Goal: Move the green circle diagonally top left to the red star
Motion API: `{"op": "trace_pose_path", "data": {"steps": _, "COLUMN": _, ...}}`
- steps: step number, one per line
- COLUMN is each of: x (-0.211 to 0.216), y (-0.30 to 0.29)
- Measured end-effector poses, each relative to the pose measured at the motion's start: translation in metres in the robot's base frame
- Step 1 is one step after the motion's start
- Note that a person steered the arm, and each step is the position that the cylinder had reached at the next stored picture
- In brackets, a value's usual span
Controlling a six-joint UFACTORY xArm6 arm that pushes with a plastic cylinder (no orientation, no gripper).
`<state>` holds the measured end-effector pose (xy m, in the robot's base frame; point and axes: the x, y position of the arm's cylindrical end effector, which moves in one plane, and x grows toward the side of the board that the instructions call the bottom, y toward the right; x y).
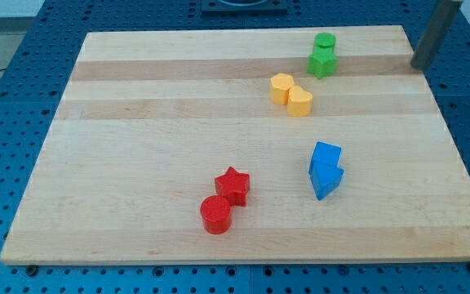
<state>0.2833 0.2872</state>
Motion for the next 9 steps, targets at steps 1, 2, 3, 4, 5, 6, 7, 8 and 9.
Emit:
{"op": "trace_pose_path", "data": {"steps": 1, "x": -0.040, "y": -0.060}}
{"op": "trace_pose_path", "data": {"steps": 2, "x": -0.042, "y": -0.156}}
{"op": "trace_pose_path", "data": {"steps": 3, "x": -0.028, "y": -0.184}}
{"op": "trace_pose_path", "data": {"steps": 4, "x": -0.028, "y": -0.191}}
{"op": "trace_pose_path", "data": {"steps": 5, "x": -0.027, "y": -0.192}}
{"op": "trace_pose_path", "data": {"steps": 6, "x": -0.027, "y": -0.192}}
{"op": "trace_pose_path", "data": {"steps": 7, "x": -0.027, "y": -0.193}}
{"op": "trace_pose_path", "data": {"steps": 8, "x": -0.055, "y": -0.200}}
{"op": "trace_pose_path", "data": {"steps": 9, "x": -0.037, "y": -0.241}}
